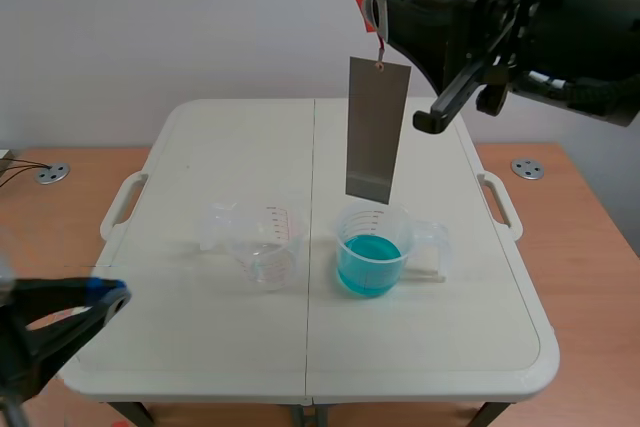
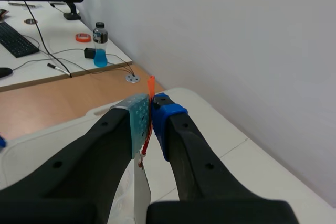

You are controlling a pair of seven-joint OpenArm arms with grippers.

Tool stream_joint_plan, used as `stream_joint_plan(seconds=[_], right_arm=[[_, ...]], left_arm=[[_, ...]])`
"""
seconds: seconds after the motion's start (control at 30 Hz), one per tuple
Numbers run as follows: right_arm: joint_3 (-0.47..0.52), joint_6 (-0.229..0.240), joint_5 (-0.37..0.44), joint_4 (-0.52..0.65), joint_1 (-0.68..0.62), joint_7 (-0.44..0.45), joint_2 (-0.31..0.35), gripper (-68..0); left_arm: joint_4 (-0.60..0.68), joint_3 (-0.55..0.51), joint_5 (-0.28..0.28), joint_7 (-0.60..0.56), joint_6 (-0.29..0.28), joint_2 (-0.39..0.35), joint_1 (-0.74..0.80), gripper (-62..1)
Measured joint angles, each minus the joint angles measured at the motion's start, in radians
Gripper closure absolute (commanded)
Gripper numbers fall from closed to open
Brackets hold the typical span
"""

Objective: Hold the metal plate by the orange handle, dip it into the blue solution, take it out and point at it, then put the plate back in the beaker on the left.
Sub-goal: 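Put the plate into the left beaker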

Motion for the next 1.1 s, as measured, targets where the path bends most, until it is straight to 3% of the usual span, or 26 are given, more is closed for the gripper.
stream_joint_plan(seconds=[0.2, 0.33, 0.5, 0.77, 1.0, 1.1], right_arm=[[-0.029, 0.000, 0.000, 0.000, 0.032, 0.000, 0.000, -1.3], [-0.058, 0.000, 0.000, 0.000, 0.065, -0.003, 0.000, -1.3], [-0.103, 0.000, 0.000, 0.000, 0.112, -0.024, 0.000, -1.3], [-0.160, -0.023, 0.000, 0.000, 0.182, -0.029, -0.002, -1.3], [-0.201, -0.035, -0.001, -0.050, 0.227, -0.053, -0.066, -1.3], [-0.230, -0.034, -0.003, -0.074, 0.240, -0.059, -0.085, -1.3]], left_arm=[[0.004, -0.256, -0.001, -0.109, 0.005, 0.006, 0.347, -1.7], [-0.024, -0.327, 0.000, -0.106, 0.005, 0.051, 0.510, -1.6], [-0.126, -0.322, 0.019, -0.097, 0.004, 0.140, 0.603, -1.6], [-0.300, -0.271, 0.056, -0.091, 0.005, 0.293, 0.590, -1.6], [-0.379, -0.141, 0.055, -0.083, 0.007, 0.339, 0.562, -1.7], [-0.419, -0.079, 0.052, -0.077, 0.047, 0.338, 0.531, -1.7]])
